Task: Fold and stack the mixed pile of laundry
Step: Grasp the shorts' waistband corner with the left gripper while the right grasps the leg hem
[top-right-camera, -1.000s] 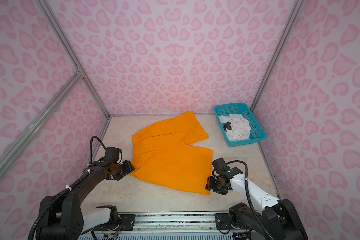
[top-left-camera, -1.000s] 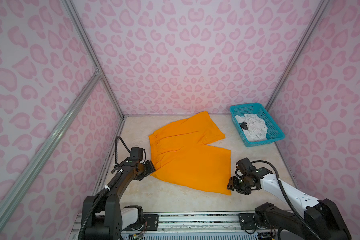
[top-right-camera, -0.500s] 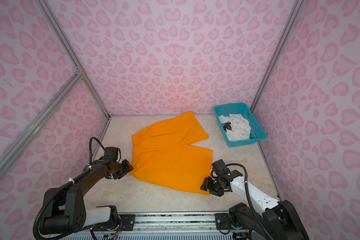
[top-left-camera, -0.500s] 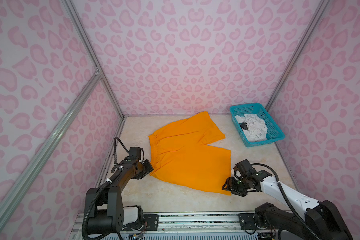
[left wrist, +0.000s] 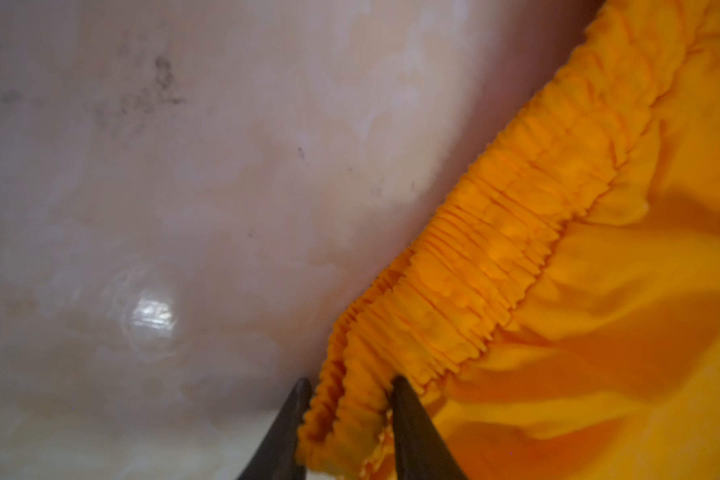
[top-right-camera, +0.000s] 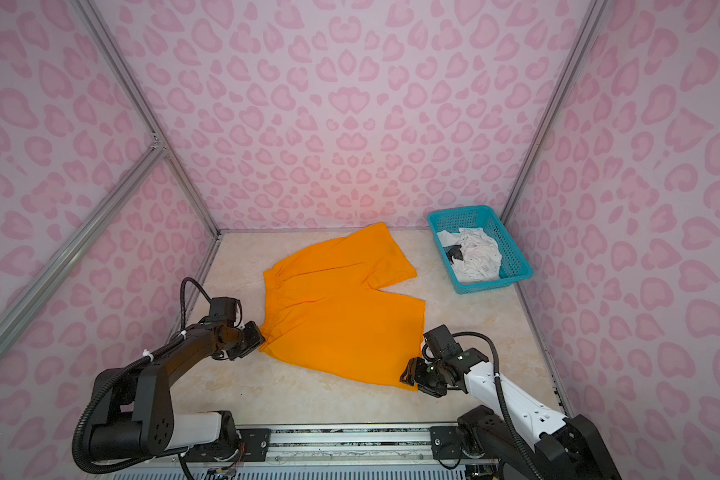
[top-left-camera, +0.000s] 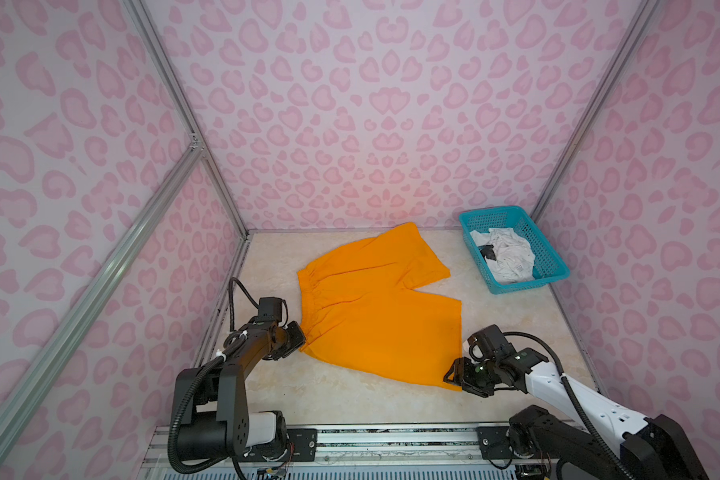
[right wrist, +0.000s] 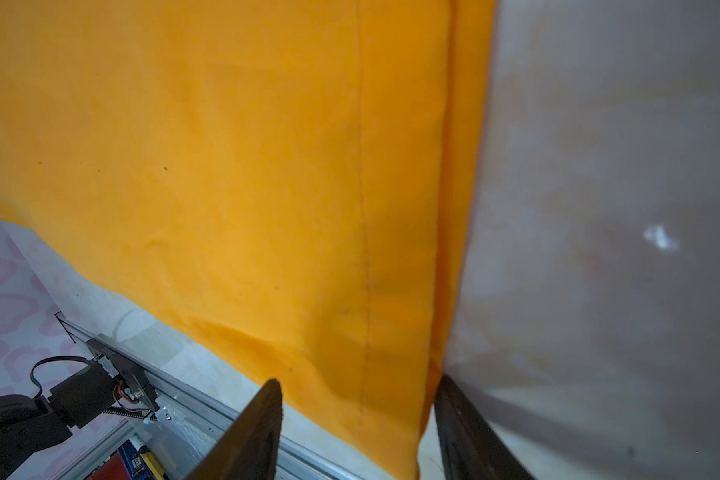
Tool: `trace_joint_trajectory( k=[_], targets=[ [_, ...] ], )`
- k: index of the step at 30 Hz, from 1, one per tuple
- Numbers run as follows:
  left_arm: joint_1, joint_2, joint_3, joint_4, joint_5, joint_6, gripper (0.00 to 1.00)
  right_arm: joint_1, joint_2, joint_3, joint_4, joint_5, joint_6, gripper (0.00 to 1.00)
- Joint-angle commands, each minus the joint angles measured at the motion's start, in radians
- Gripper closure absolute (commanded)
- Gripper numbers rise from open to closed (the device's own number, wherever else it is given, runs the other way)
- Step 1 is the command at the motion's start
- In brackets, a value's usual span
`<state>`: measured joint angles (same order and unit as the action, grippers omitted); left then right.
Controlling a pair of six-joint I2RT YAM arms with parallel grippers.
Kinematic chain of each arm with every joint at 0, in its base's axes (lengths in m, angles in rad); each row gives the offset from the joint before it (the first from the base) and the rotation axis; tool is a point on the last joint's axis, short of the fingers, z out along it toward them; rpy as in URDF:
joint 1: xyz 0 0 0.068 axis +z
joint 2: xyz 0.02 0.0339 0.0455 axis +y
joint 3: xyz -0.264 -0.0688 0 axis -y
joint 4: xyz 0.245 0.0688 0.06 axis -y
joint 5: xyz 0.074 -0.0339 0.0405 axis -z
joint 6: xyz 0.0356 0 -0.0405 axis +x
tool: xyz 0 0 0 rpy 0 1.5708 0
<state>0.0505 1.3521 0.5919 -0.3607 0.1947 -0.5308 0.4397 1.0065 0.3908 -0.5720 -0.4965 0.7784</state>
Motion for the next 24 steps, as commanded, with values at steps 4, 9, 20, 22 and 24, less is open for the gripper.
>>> trace_joint_trajectory(
  k=[4,9,20,22,24],
  targets=[
    [0.001,-0.007,-0.008,0.015,0.003,-0.001,0.76,0.005,0.014,-0.012,-0.052,0.041,0.043,0.47],
    [0.001,-0.026,-0.013,0.004,0.011,-0.007,0.89,0.007,0.015,0.032,-0.069,0.064,0.02,0.71],
    [-0.032,-0.16,0.015,-0.186,0.023,-0.047,0.97,0.007,-0.065,0.227,-0.24,0.086,-0.124,1.0],
    [-0.057,-0.184,0.022,-0.225,0.019,-0.061,0.97,0.007,-0.079,0.273,-0.279,0.094,-0.153,1.0],
    [-0.091,-0.207,0.027,-0.263,0.012,-0.07,0.97,0.006,-0.098,0.314,-0.315,0.118,-0.178,1.0]
  ],
)
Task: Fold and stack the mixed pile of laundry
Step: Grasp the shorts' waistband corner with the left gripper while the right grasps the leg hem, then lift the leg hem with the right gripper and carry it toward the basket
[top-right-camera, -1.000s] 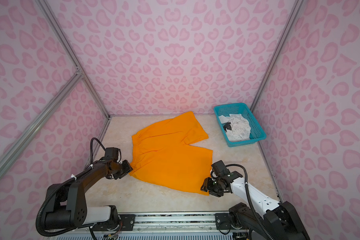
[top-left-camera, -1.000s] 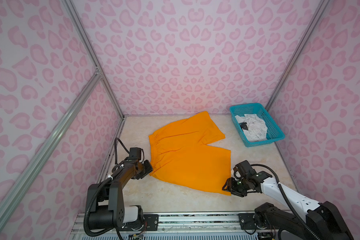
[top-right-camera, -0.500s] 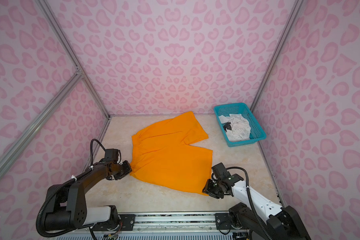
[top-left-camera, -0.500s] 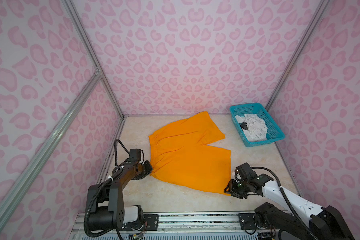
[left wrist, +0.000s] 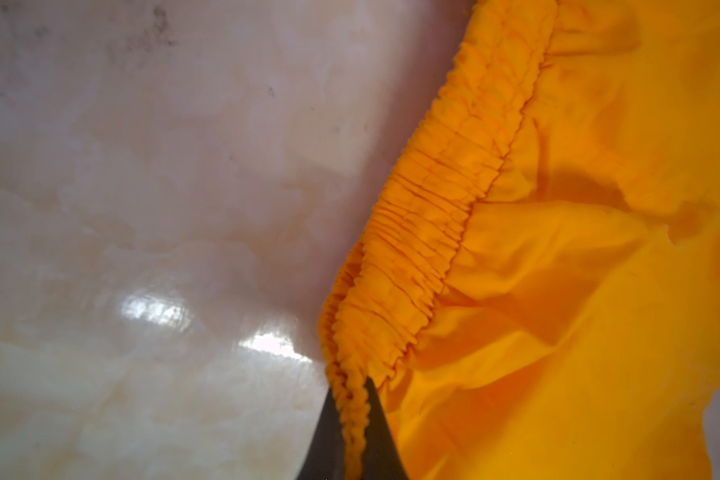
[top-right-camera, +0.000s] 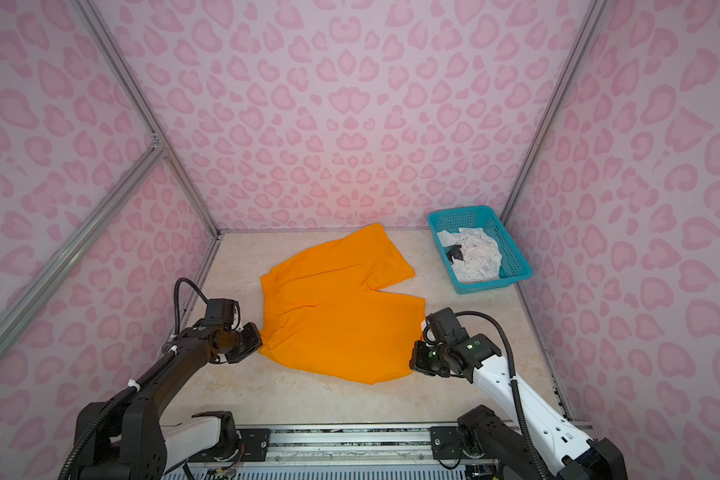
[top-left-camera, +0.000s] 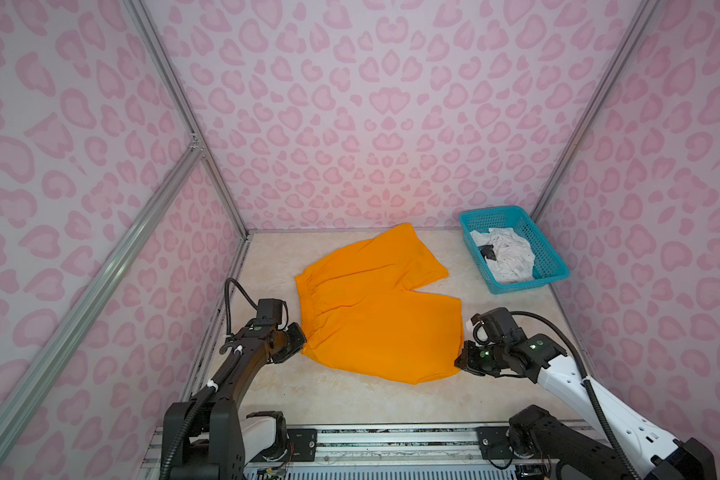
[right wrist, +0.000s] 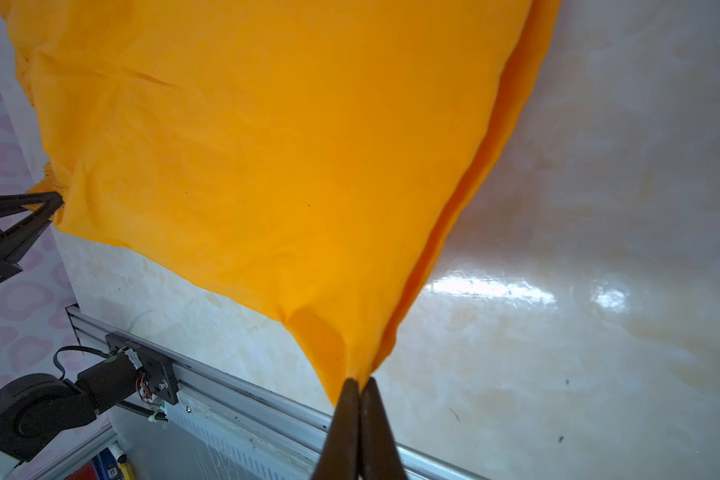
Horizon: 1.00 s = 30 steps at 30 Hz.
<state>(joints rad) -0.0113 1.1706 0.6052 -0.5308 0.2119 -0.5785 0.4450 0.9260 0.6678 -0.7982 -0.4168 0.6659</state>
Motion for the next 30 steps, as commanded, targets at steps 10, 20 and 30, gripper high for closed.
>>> trace_joint_trajectory(
  k=[10,20,30],
  targets=[
    [-0.126,-0.124,0.099,-0.279,-0.009,-0.067,0.97,-0.066,-0.124,0.217,-0.206,0.109,-0.2,1.0],
    [-0.234,-0.325,0.144,-0.591,0.111,-0.101,0.97,-0.138,-0.192,0.435,-0.36,0.144,-0.334,1.0],
    [-0.246,-0.353,0.232,-0.399,0.138,-0.237,0.97,-0.137,-0.048,0.654,-0.201,0.185,-0.414,1.0]
  ],
)
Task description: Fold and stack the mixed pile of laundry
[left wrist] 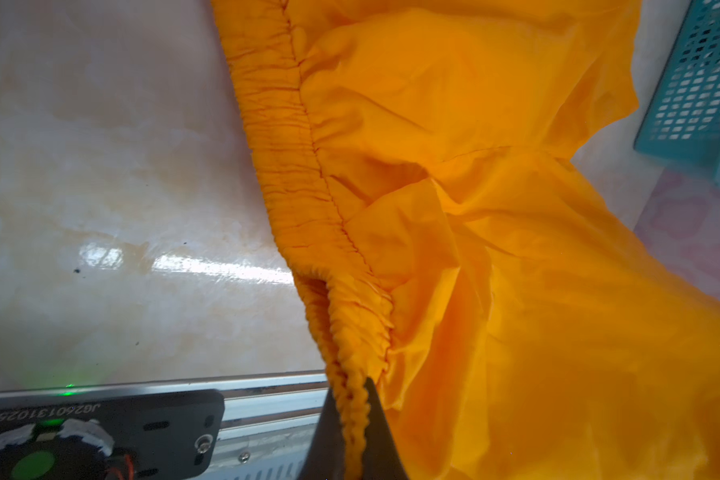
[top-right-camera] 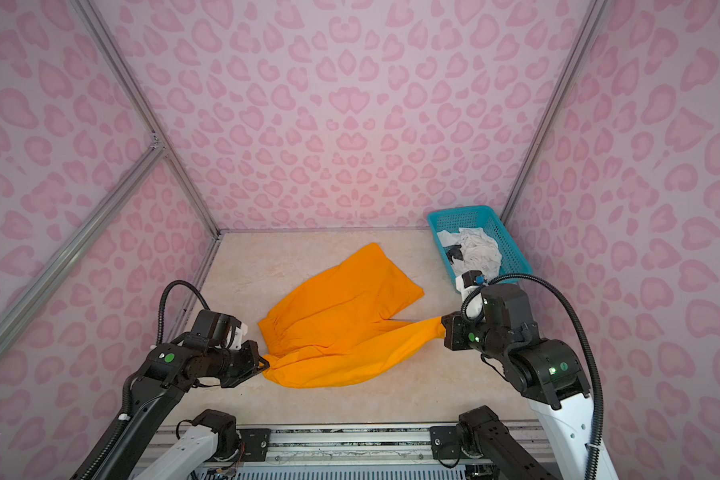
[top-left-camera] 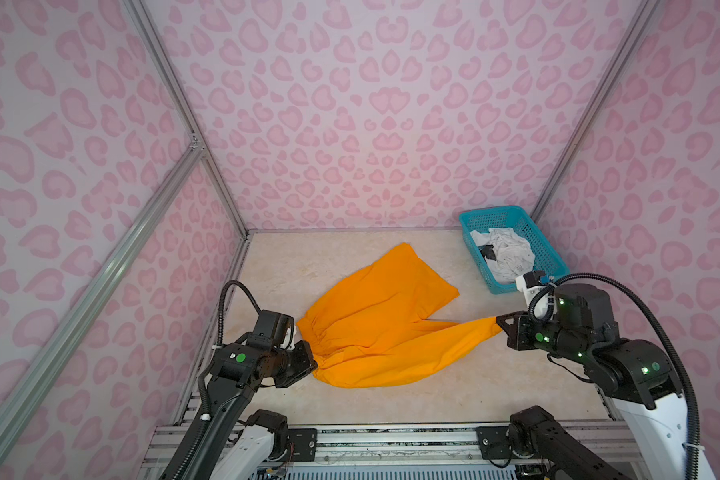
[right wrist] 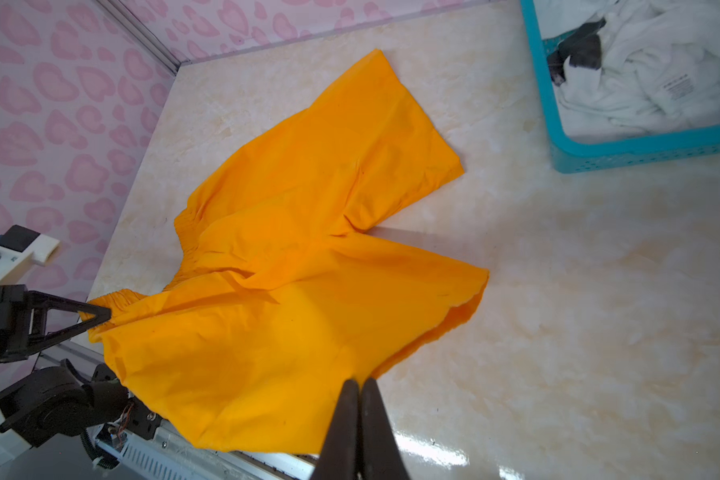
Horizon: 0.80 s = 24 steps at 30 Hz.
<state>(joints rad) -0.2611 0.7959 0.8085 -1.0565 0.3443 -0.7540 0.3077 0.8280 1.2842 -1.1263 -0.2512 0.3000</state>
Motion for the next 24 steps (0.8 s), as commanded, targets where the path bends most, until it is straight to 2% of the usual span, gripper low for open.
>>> trace_joint_trajectory(
  k=[1,4,9,16,20,22,23,24],
  targets=[
    [0.008,0.037,0.036,0.16,0.0,-0.073,0.97,0.001,0.087,0.059,0.177,0.012,-0.055,1.0],
    [0.035,0.073,0.039,0.247,-0.016,-0.101,0.97,-0.001,0.19,0.128,0.31,-0.014,-0.063,1.0],
    [0.113,0.105,-0.039,0.399,0.019,-0.138,0.97,0.001,0.405,0.251,0.459,-0.054,-0.08,1.0],
    [0.233,0.129,-0.136,0.486,0.052,-0.125,0.97,-0.001,0.758,0.393,0.618,-0.125,-0.066,1.0],
    [0.272,0.172,-0.146,0.539,0.088,-0.104,0.97,0.004,0.952,0.548,0.549,-0.166,-0.09,1.0],
    [0.276,0.209,-0.126,0.529,0.09,-0.075,0.97,0.008,0.981,0.569,0.497,-0.173,-0.127,0.99],
    [0.278,0.229,-0.114,0.521,0.089,-0.059,0.97,0.011,0.98,0.565,0.474,-0.166,-0.147,0.94],
    [0.28,0.248,-0.103,0.516,0.087,-0.047,0.97,0.011,0.966,0.553,0.43,-0.153,-0.184,0.84]
  ],
)
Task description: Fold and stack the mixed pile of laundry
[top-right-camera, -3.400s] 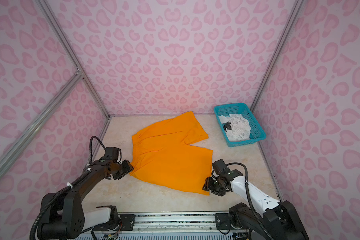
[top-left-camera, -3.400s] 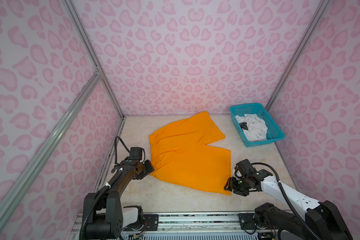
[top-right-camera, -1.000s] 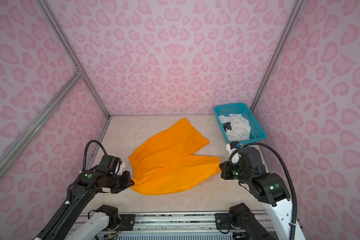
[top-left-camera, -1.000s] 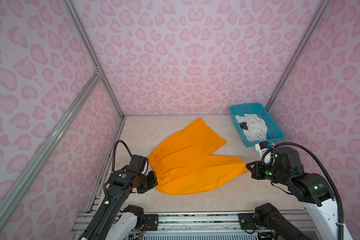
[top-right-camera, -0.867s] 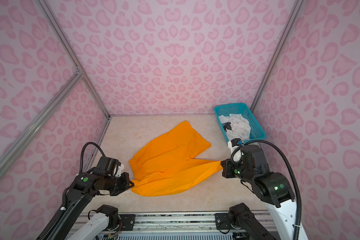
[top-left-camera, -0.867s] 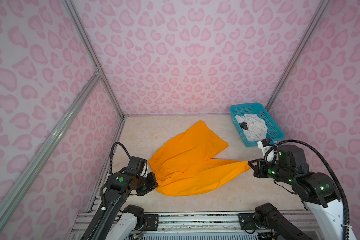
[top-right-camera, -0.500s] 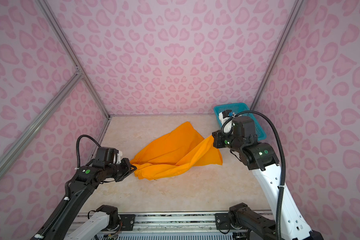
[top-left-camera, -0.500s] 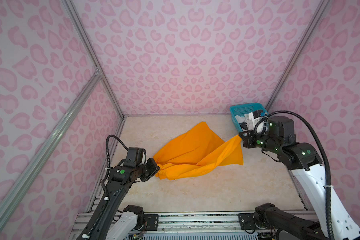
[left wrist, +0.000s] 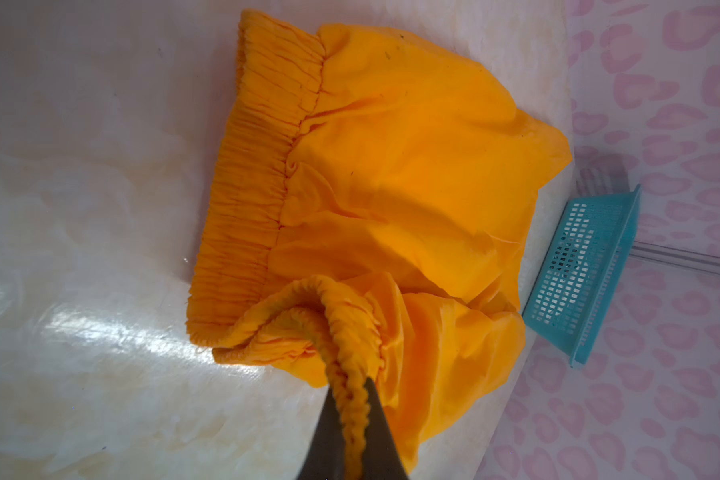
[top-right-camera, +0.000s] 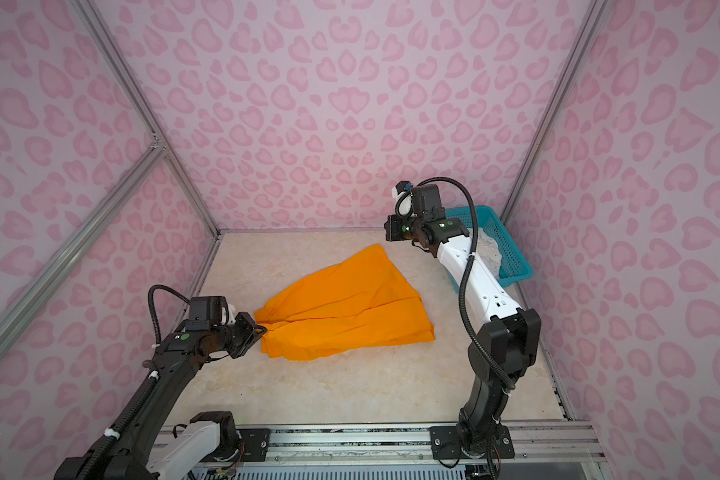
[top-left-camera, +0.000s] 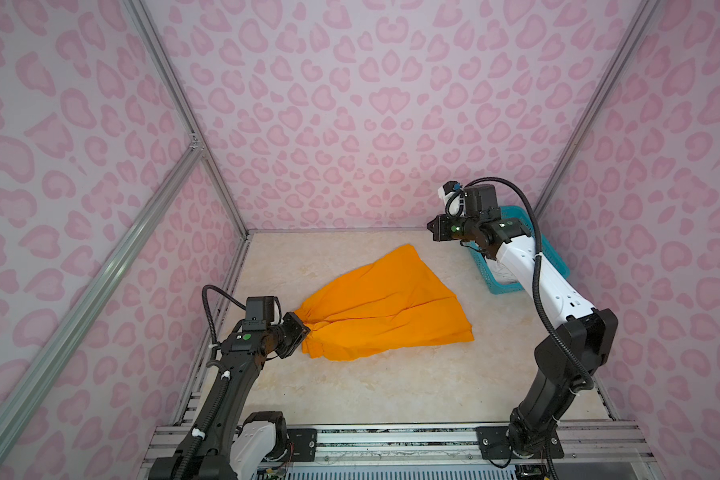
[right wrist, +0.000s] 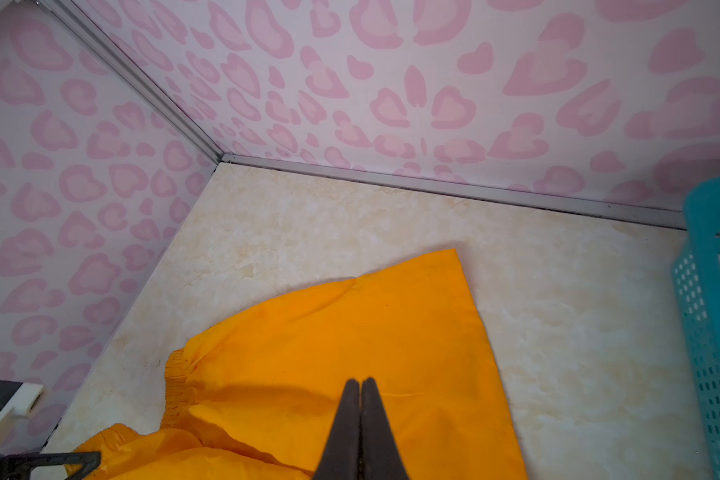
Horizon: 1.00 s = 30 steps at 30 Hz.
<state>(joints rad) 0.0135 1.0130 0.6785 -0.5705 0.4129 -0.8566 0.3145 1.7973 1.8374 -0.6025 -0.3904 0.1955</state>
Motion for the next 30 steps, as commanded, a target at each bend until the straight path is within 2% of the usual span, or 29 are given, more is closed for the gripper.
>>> trace_joint_trajectory(
  k=[1,3,4,6,9,11,14,18,23,30],
  targets=[
    [0.008,0.049,0.035,0.03,0.018,0.066,0.97,0.003,-0.024,-0.022,-0.14,0.003,-0.11,0.74],
    [0.014,0.079,0.044,0.039,0.025,0.077,0.97,0.003,-0.079,-0.091,-0.229,0.084,-0.144,0.59],
    [0.018,0.093,0.047,0.044,0.029,0.081,0.97,0.001,-0.117,-0.147,-0.266,0.148,-0.136,0.55],
    [0.022,0.115,0.054,0.05,0.035,0.09,0.97,-0.007,-0.207,-0.305,-0.261,0.263,-0.062,0.51],
    [0.031,0.138,0.056,0.055,0.032,0.103,0.97,-0.048,-0.331,-0.559,-0.212,0.298,0.038,0.45],
    [0.038,0.149,0.054,0.054,0.035,0.111,0.97,-0.104,-0.387,-0.677,-0.187,0.264,0.104,0.45],
    [0.045,0.173,0.056,0.054,0.039,0.129,0.97,-0.172,-0.444,-0.828,-0.127,0.135,0.165,0.45],
    [0.05,0.207,0.062,0.056,0.048,0.148,0.97,-0.179,-0.458,-0.966,0.016,0.003,0.236,0.36],
    [0.05,0.208,0.062,0.062,0.046,0.148,0.97,-0.197,-0.382,-1.017,0.135,-0.134,0.289,0.36],
    [0.052,0.23,0.066,0.064,0.03,0.157,0.97,-0.197,-0.396,-1.071,0.205,-0.2,0.35,0.36]
  ],
)
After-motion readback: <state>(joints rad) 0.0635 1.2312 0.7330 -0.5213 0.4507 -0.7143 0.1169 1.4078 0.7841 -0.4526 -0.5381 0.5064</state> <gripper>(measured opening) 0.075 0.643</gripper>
